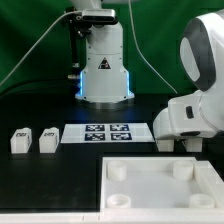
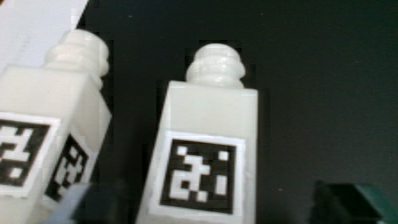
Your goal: Assemble one leg
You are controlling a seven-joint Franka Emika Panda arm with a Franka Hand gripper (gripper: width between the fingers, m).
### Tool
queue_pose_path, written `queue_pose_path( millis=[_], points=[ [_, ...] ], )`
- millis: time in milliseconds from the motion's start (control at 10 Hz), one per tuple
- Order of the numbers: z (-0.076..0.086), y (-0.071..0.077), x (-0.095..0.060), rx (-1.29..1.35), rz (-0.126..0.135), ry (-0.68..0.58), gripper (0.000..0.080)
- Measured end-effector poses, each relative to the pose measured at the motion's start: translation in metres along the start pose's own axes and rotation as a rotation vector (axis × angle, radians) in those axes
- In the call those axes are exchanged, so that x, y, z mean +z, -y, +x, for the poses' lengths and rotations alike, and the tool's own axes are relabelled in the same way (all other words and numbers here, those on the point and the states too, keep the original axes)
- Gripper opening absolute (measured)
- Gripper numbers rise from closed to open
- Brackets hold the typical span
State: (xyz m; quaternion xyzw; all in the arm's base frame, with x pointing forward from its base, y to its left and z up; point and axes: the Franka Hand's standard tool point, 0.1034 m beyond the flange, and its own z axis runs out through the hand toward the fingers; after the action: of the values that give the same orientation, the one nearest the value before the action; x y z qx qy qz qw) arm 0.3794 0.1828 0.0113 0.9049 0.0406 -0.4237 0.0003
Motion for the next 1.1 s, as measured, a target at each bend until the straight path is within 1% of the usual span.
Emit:
queue_pose_path(
  millis=[100,200,900,1000,1100],
  points=[
    [0.0,0.0,0.0,0.0,0.0,0.0,0.0392],
    [0.0,0.0,0.0,0.0,0.0,0.0,0.0289],
    [0.0,0.0,0.0,0.0,0.0,0.0,0.0291],
    [-0.001,-0.004,-0.005,-0.034,-0.014,0.005,0.0291],
    [-0.003,-0.011,-0.027,-0.075,-0.028,-0.017,0.0291]
  ],
)
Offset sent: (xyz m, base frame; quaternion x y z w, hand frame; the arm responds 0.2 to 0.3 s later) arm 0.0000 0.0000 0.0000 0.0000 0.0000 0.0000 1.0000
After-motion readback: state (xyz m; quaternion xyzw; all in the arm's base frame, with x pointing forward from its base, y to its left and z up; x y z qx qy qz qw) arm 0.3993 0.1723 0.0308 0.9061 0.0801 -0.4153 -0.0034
